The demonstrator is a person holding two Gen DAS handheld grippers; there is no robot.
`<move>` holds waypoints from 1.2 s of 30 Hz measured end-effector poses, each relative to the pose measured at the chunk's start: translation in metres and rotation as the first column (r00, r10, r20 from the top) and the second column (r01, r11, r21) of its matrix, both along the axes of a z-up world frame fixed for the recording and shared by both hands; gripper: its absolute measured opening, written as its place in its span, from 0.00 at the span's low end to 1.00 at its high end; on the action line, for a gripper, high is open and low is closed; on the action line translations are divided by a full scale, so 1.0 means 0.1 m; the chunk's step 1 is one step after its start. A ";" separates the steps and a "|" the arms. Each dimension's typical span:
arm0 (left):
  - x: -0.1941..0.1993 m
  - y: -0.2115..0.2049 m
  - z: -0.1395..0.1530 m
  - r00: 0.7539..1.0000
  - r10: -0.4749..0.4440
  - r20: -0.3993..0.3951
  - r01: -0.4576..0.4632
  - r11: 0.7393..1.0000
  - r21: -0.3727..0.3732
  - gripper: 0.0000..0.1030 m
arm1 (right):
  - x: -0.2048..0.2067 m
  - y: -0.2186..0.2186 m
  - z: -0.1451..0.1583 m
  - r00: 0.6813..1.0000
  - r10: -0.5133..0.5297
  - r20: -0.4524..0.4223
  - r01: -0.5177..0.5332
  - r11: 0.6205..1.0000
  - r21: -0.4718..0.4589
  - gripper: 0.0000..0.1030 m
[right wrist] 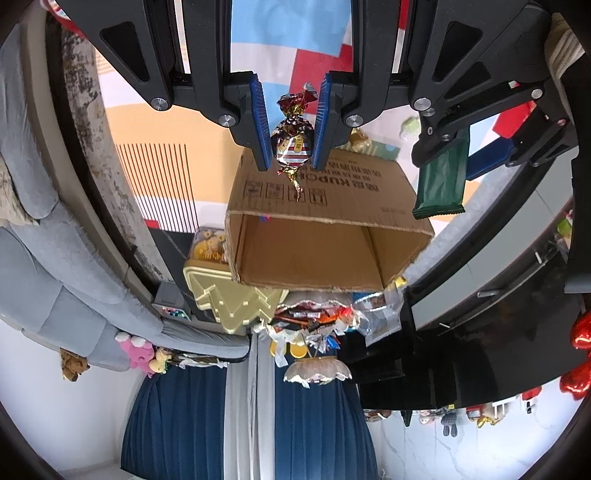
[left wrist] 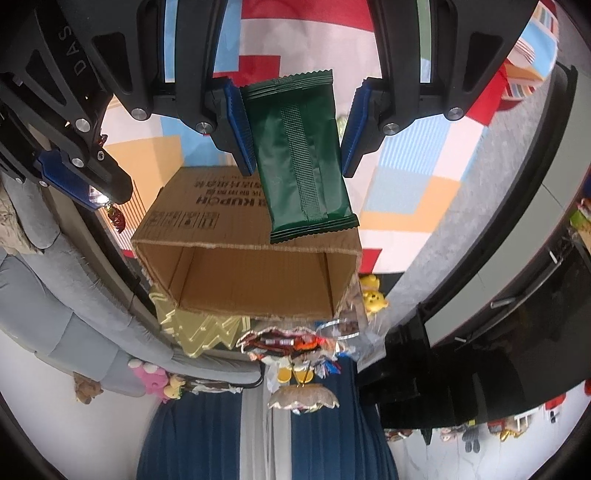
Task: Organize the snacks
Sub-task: 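Lift and carry the green packet and twist candy over the box with both grippers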
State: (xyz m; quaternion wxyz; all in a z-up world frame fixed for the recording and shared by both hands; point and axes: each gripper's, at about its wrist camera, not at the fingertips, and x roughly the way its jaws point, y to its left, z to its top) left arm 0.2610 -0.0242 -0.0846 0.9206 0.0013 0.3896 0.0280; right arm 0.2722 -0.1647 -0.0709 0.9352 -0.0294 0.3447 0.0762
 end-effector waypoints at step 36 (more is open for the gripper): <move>0.59 0.11 0.48 0.987 -0.107 0.117 0.102 0.993 0.053 0.45 | 0.50 0.04 0.56 0.993 -0.015 0.114 0.016 1.000 -0.006 0.24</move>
